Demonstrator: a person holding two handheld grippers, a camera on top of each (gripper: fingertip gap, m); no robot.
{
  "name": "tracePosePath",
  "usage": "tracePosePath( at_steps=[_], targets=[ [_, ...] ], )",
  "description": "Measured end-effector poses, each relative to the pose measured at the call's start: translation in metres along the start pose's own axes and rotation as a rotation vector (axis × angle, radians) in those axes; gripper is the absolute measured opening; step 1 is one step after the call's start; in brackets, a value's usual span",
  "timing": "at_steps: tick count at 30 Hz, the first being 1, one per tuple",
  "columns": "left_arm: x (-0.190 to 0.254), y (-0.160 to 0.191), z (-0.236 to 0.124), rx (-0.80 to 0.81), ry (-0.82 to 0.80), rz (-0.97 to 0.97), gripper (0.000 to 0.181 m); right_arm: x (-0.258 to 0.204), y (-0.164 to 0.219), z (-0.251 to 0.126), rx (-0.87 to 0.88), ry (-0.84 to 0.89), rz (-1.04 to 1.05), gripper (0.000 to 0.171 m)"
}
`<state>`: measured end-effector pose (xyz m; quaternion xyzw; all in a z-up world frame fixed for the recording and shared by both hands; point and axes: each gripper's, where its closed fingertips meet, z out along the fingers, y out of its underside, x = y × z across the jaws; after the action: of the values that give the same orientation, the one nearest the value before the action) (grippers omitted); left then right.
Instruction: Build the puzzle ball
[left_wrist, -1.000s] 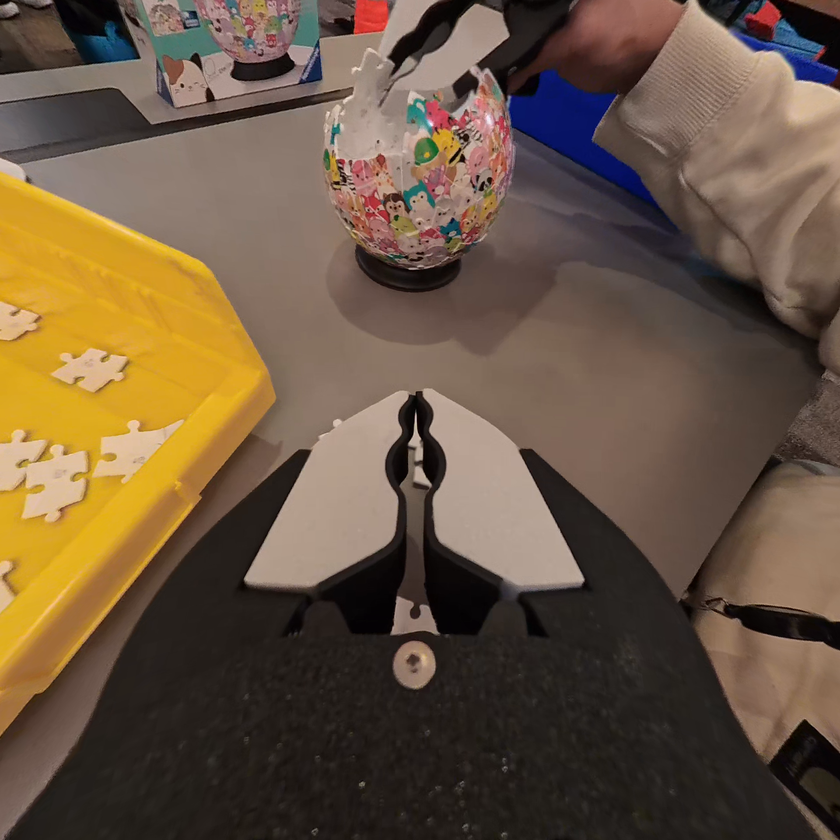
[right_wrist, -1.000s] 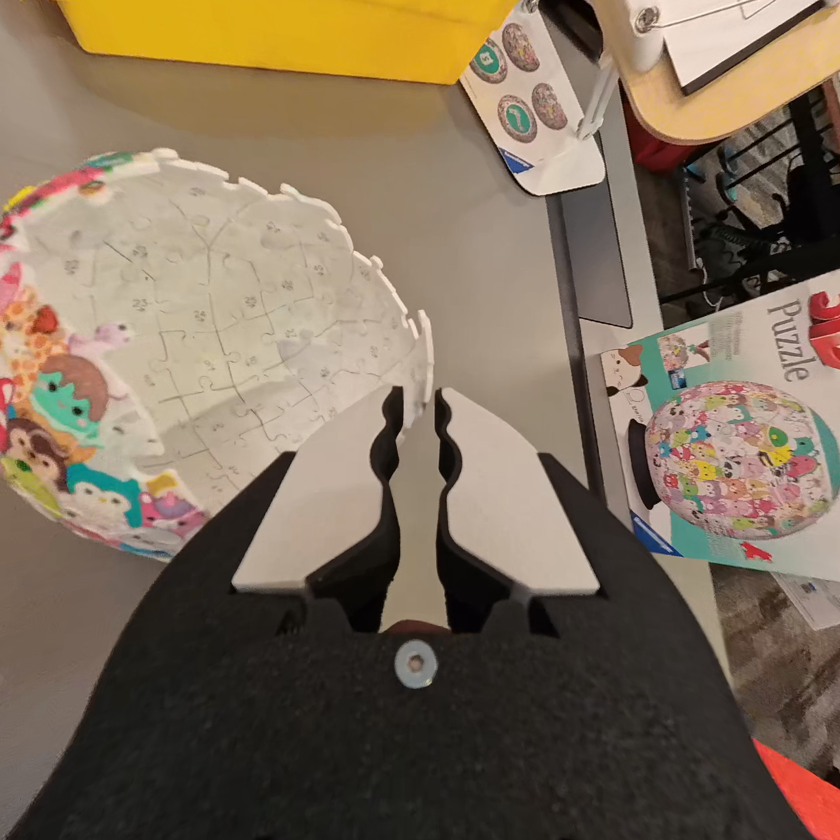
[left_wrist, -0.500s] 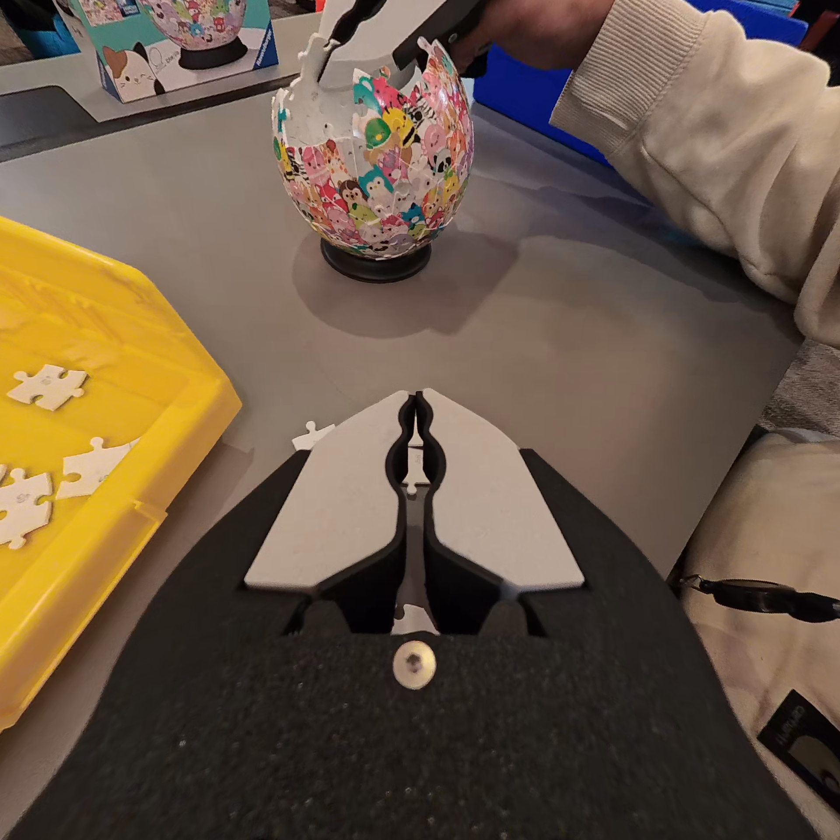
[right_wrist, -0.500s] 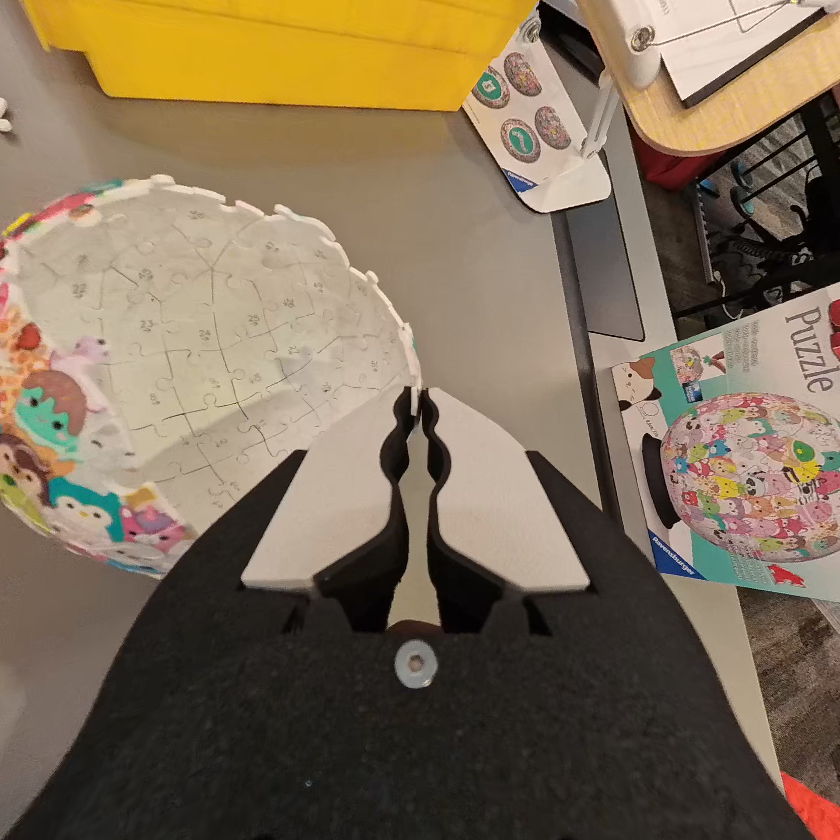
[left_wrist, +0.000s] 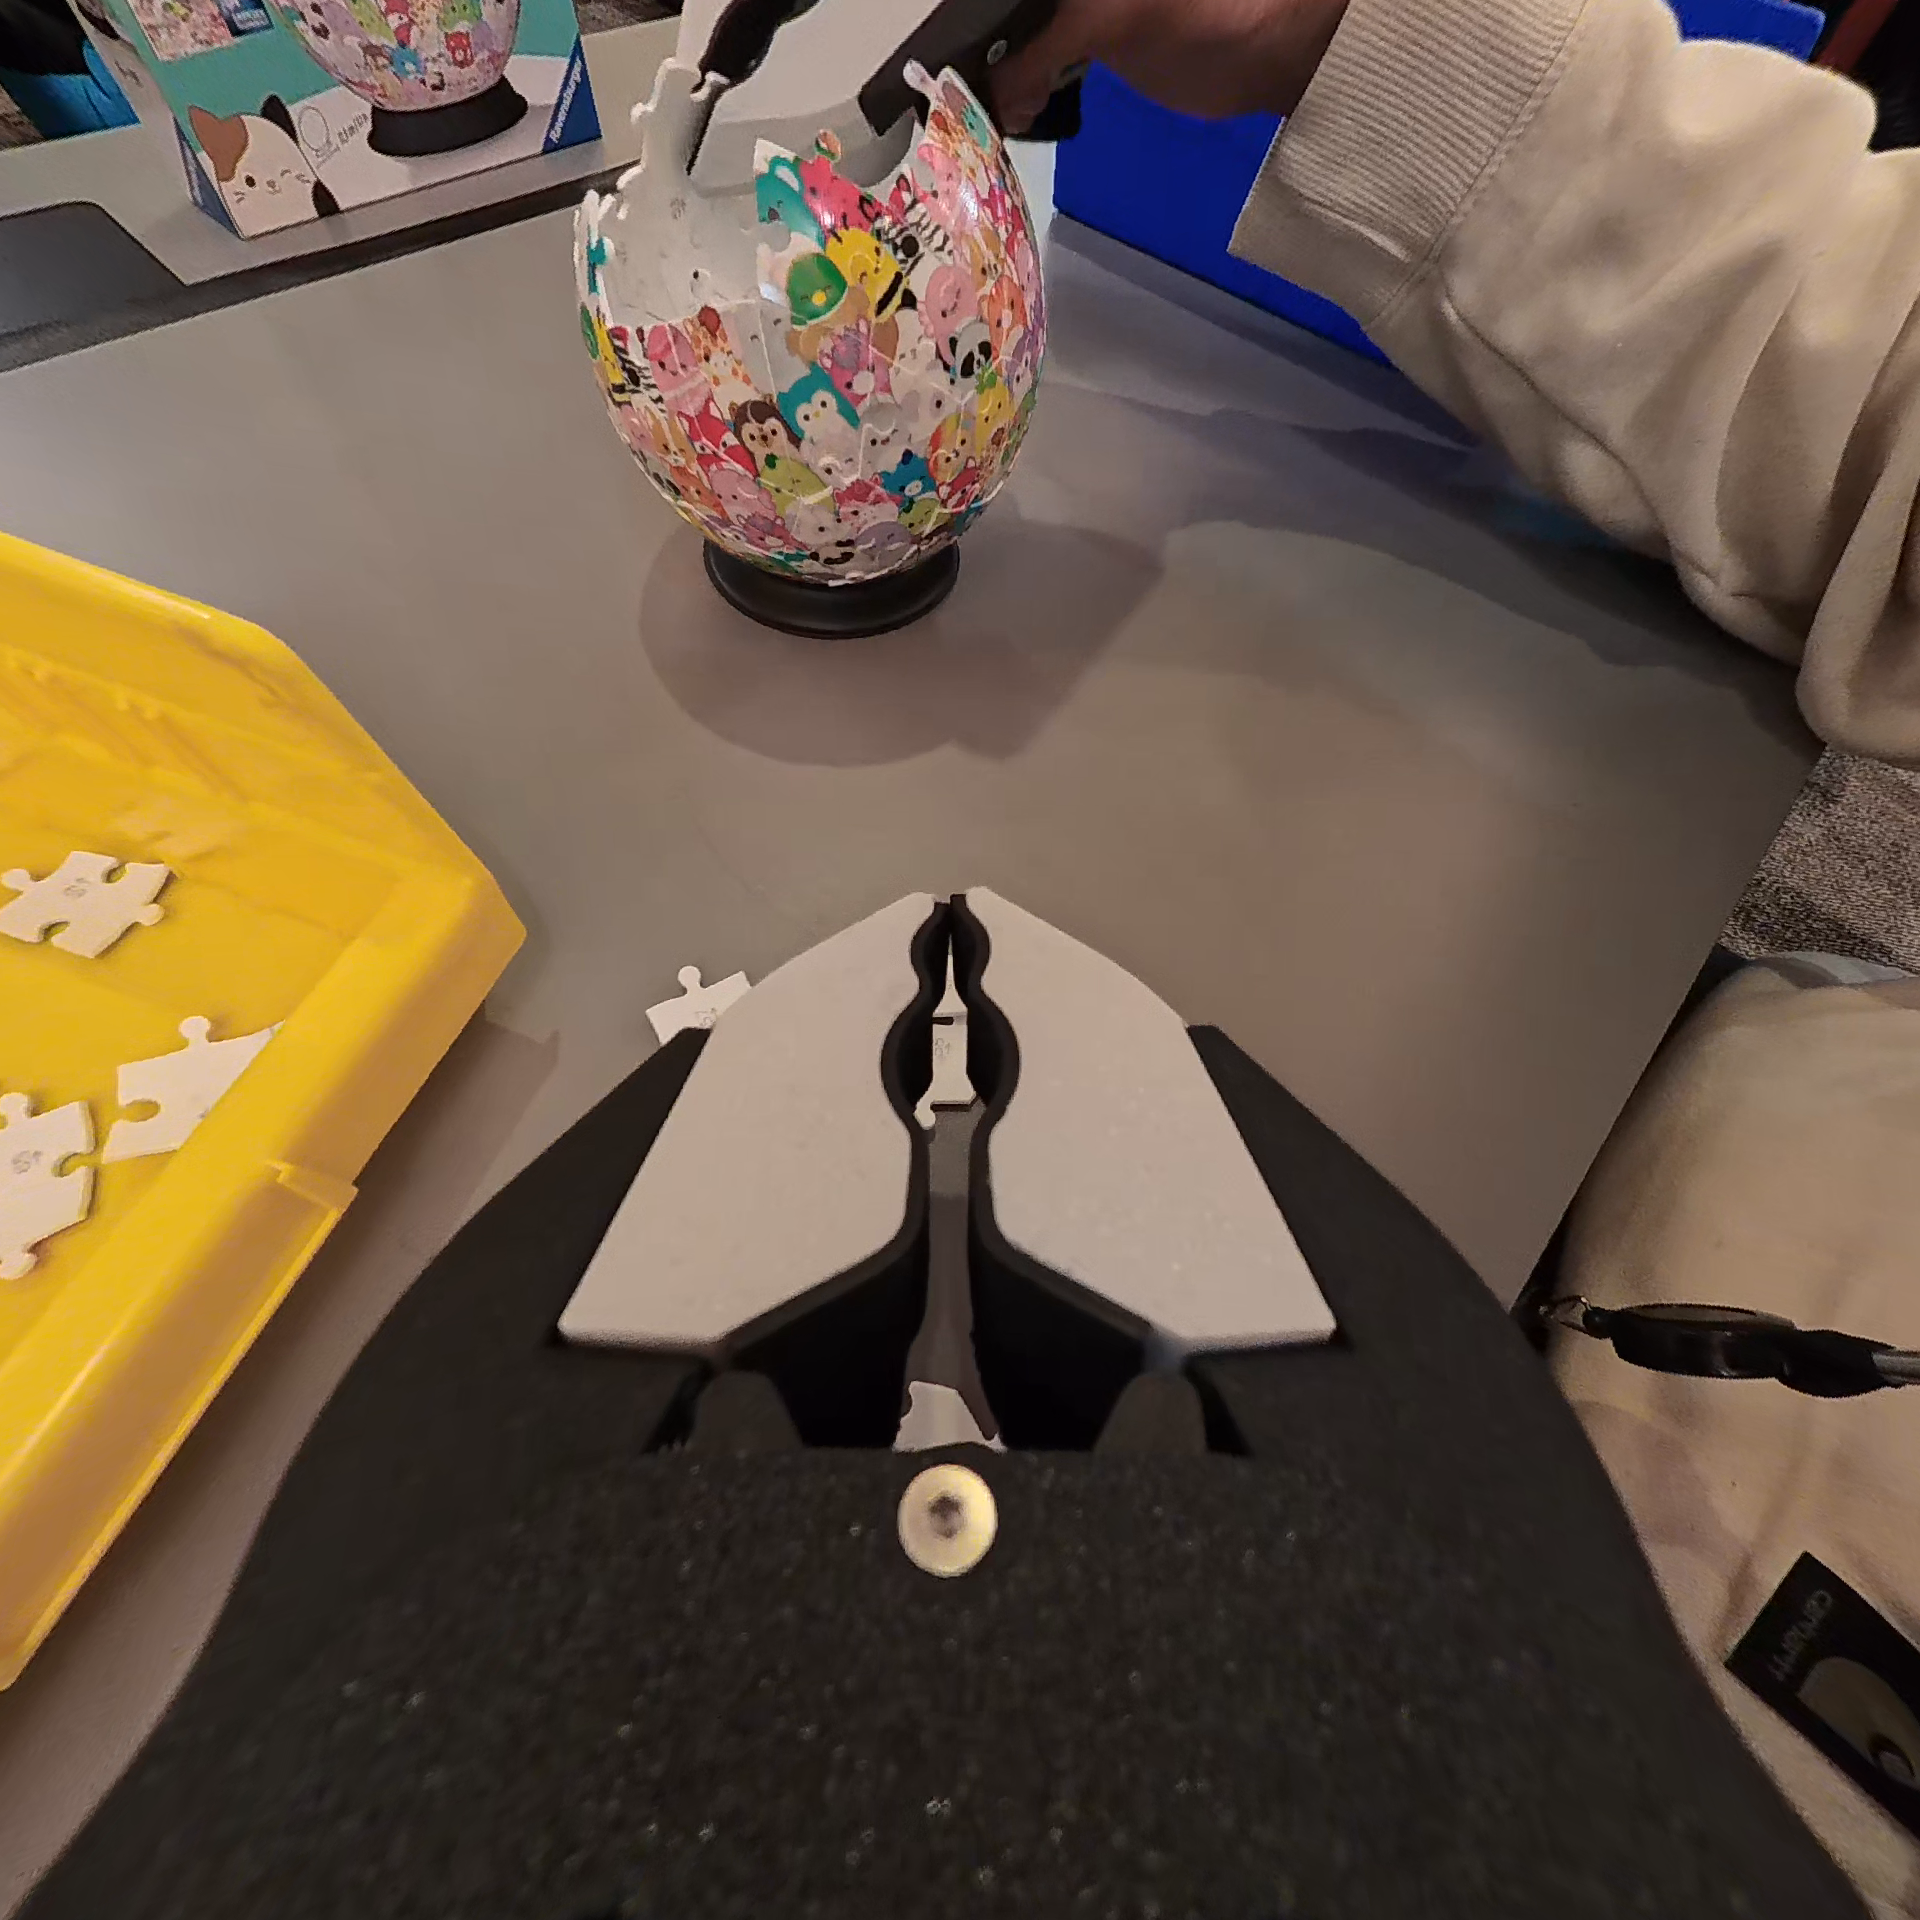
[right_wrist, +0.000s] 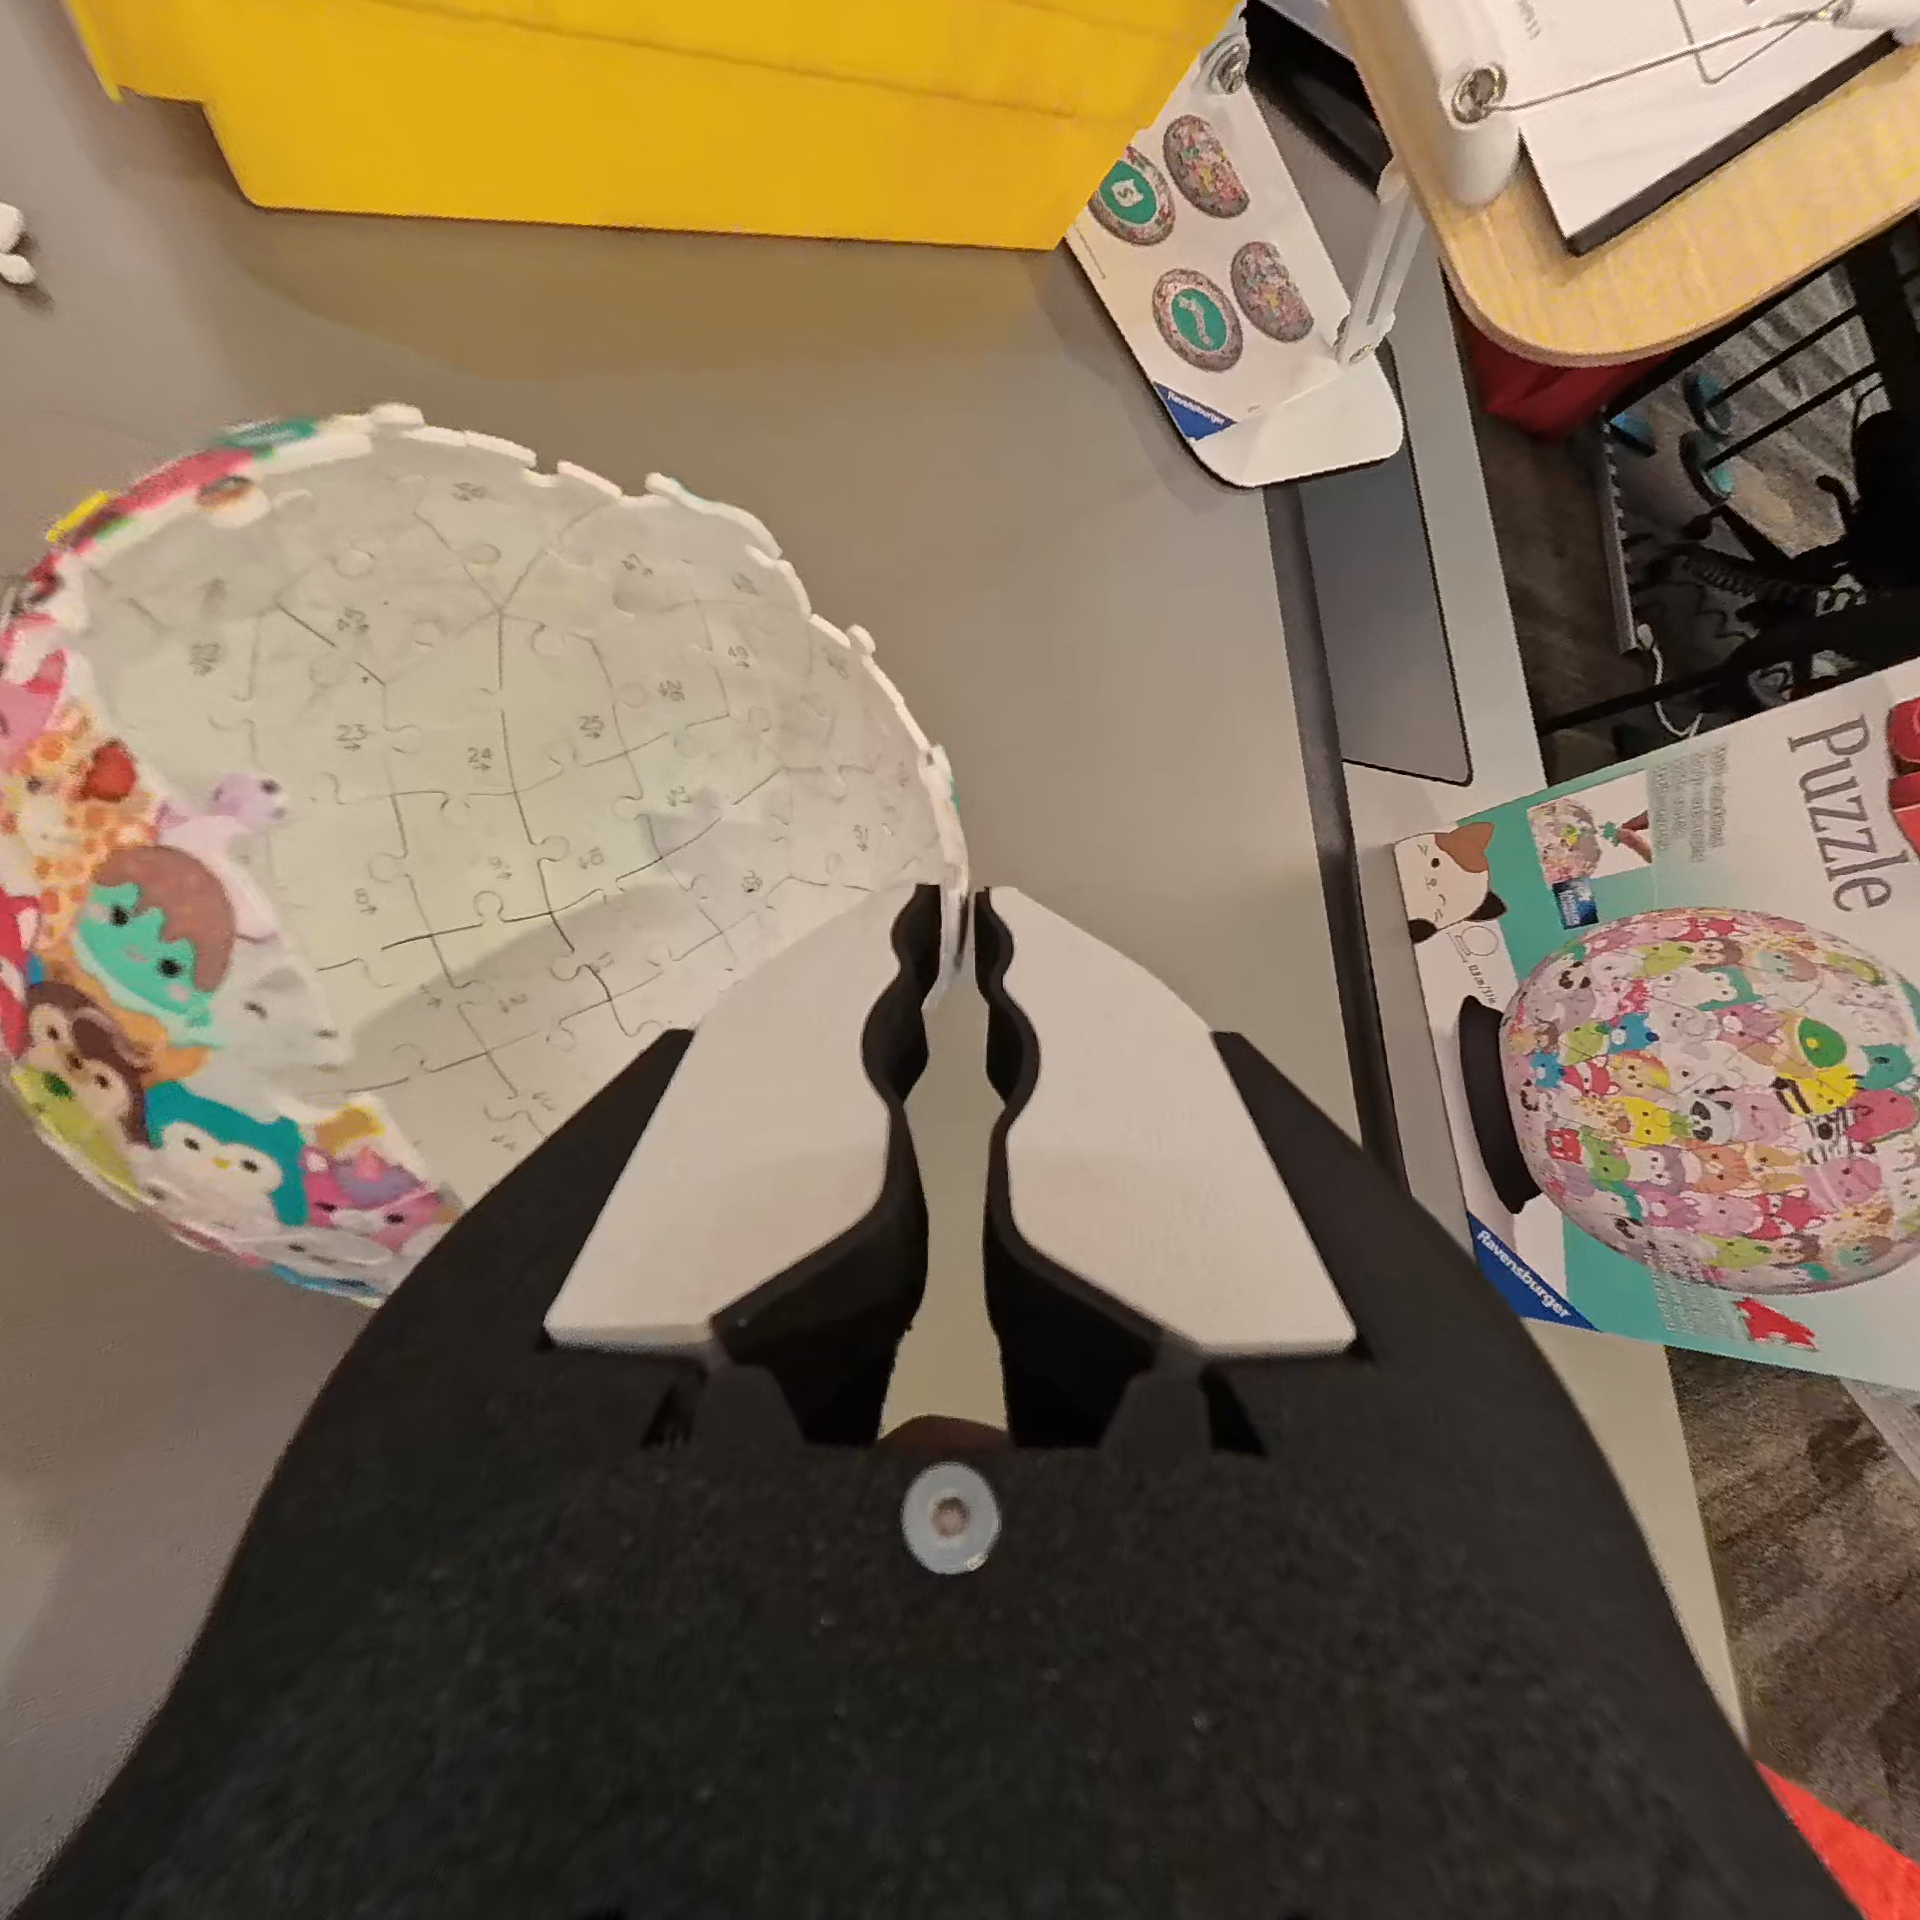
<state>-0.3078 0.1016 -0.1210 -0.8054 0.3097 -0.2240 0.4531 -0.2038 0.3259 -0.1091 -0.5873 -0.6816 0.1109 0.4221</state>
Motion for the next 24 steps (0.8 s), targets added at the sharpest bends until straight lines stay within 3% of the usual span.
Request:
tracePosePath(
  at_steps=[20,24],
  targets=[
    [0.0067,0.003,-0.0005,-0.014,0.015,0.021,0.0,0.0057,-0.0002,0.0013,-0.007,0.015,0.001,0.003],
    [0.0072,0.0035,-0.0005,-0.016,0.016,0.021,0.0,0.0044,0.0007,0.0003,-0.027,0.004,-0.003,0.013]
  ],
)
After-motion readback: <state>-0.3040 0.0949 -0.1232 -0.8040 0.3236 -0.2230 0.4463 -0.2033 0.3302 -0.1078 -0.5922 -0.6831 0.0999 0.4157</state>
